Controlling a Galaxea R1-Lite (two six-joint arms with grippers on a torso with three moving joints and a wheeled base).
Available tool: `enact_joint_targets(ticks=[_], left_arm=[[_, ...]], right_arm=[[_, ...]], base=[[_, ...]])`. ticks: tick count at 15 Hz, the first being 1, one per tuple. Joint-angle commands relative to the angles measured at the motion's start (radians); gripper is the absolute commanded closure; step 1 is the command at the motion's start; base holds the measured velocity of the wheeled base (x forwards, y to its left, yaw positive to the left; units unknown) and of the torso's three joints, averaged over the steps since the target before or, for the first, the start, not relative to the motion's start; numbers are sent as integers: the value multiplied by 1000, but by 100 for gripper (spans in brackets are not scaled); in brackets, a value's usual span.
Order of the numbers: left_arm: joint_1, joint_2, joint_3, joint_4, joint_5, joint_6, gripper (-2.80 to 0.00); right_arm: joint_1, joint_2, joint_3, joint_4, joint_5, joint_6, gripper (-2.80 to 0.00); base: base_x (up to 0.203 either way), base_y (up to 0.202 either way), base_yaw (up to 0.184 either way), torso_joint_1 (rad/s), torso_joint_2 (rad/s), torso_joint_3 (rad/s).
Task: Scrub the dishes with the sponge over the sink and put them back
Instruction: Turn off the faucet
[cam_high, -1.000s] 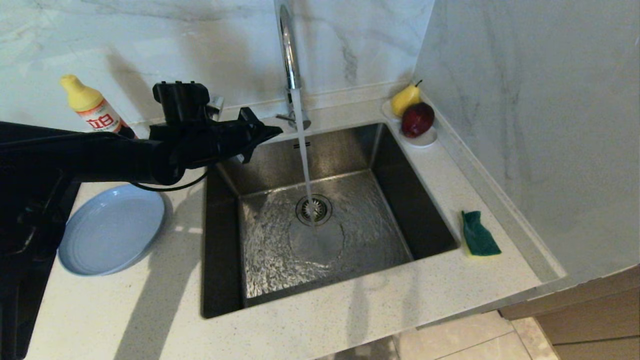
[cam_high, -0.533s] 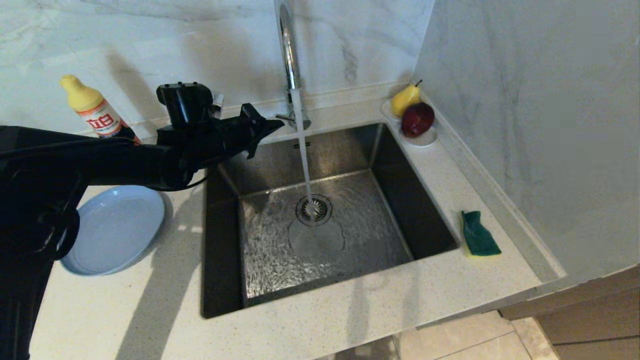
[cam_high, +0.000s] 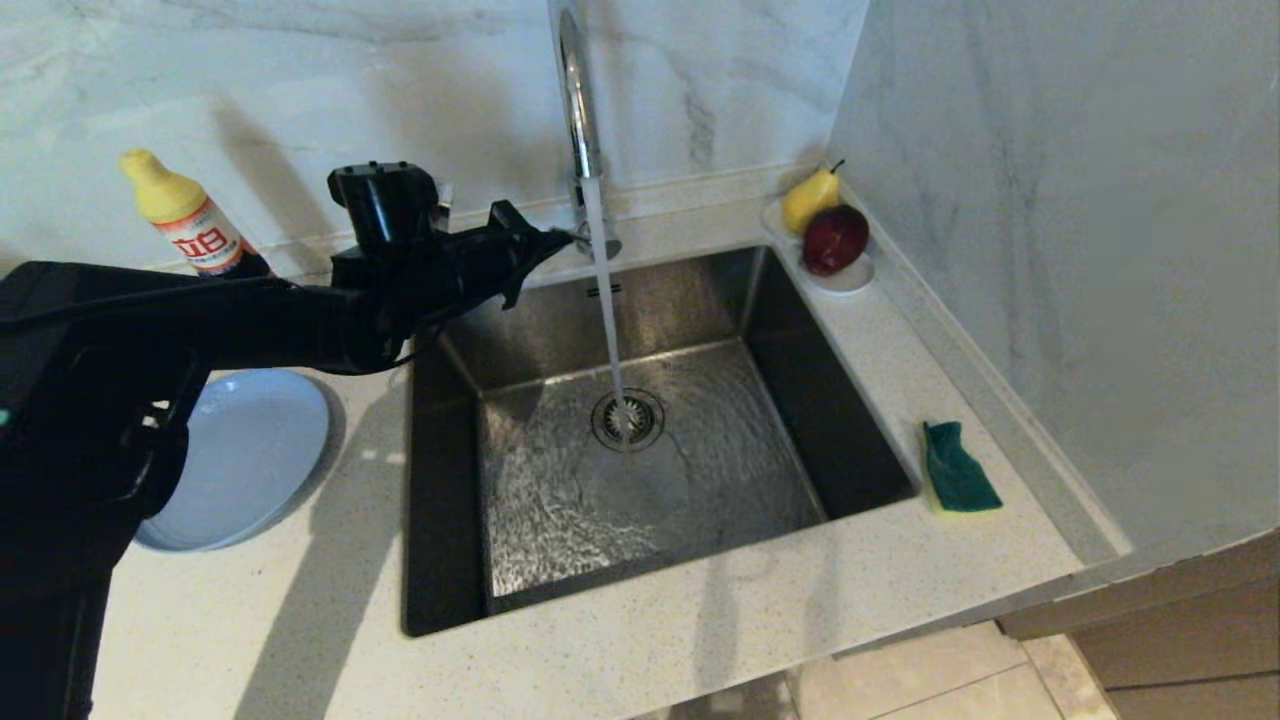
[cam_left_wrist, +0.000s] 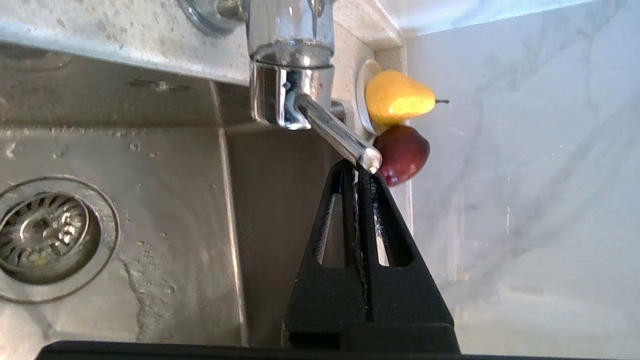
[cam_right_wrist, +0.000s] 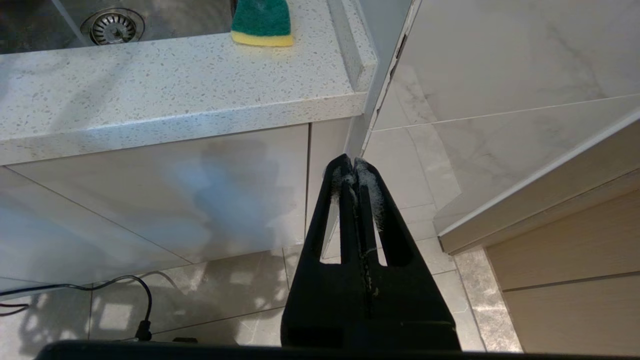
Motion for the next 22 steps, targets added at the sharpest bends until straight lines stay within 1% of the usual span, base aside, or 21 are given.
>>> enact_joint_targets(ticks=[1,4,18,22], left_arm=[[1,26,-31,-5,14,-5,0],[1,38,-55,-7,15,-5,0],[10,44,-64,-77,19,-5,0],[27,57,-64,-77,37,-2,0]], right_arm=[[0,0,0,0,0,0,0],[0,0,0,0,2,0,0],[0,0,0,0,0,0,0],[0,0,0,0,0,0,0]], base=[[0,0,0,0,0,0],[0,0,0,0,0,0],[0,0,0,0,0,0],[0,0,0,0,0,0]])
